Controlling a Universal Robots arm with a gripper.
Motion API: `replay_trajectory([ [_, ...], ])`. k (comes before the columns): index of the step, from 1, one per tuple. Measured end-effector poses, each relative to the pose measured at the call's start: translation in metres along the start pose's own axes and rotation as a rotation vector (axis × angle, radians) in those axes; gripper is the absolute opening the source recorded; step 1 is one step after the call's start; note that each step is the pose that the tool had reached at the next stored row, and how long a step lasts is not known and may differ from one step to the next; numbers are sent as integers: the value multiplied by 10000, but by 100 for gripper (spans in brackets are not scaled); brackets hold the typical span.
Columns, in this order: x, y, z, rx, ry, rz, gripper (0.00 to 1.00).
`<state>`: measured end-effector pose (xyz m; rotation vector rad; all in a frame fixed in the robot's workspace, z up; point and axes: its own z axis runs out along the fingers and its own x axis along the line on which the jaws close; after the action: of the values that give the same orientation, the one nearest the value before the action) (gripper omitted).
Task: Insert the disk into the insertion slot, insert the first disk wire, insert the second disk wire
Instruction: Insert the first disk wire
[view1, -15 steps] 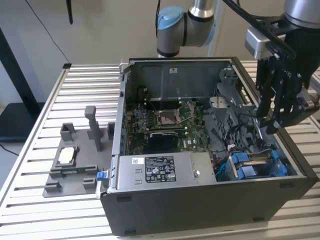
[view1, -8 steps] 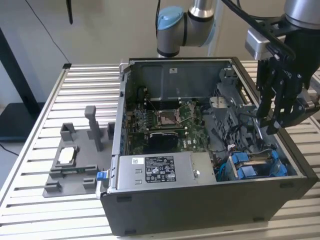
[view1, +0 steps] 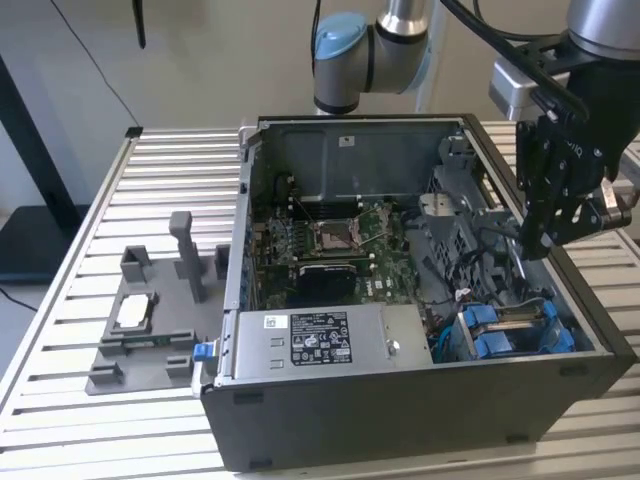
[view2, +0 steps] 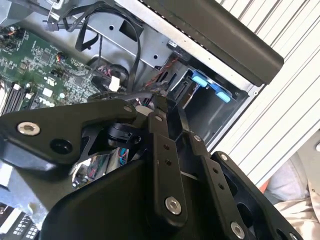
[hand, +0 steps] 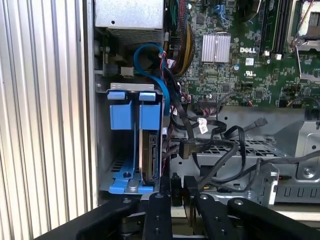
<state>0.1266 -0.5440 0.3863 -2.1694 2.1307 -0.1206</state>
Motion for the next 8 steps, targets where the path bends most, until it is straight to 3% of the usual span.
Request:
replay_trajectory([
  [5, -2, 1, 4, 25, 0, 2, 25],
  [8, -3, 1, 5, 32, 1, 7, 19],
])
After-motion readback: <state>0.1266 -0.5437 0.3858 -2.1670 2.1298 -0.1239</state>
